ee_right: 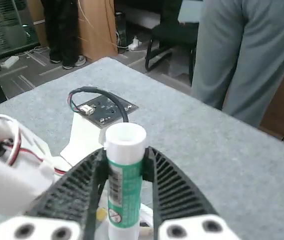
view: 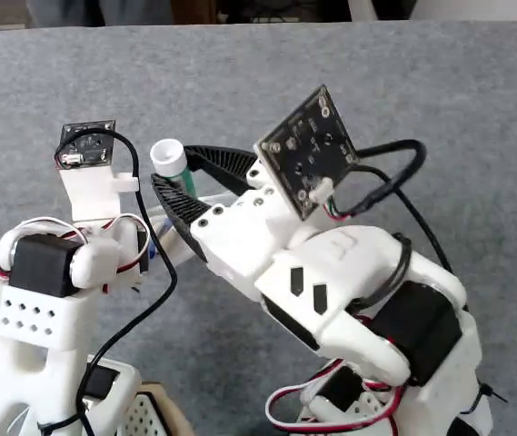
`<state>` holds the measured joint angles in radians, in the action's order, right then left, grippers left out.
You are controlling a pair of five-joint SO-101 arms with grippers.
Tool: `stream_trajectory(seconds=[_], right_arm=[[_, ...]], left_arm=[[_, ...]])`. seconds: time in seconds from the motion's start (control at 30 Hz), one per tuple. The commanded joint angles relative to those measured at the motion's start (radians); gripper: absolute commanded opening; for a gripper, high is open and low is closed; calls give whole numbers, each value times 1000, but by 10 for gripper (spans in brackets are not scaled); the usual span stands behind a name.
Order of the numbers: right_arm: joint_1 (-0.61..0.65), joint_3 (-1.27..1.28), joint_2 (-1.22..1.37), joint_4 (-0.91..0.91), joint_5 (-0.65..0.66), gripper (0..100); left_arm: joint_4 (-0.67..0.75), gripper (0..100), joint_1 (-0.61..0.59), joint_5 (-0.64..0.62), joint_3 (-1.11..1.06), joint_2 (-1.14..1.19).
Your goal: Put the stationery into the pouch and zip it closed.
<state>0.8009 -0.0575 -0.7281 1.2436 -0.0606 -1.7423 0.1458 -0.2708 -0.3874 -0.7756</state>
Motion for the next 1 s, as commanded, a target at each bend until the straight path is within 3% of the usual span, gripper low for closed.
stream_trajectory(seconds=[0.0, 0.47, 0.97], right_arm=[[5, 7, -18, -43, -54, 12], [-58, 232, -82, -114, -60, 13], [-38, 239, -81, -137, 138, 14]], left_arm=[[-15, 28, 21, 11, 28, 8], [-15, 28, 19, 11, 15, 8], [-14, 28, 24, 11, 5, 8]])
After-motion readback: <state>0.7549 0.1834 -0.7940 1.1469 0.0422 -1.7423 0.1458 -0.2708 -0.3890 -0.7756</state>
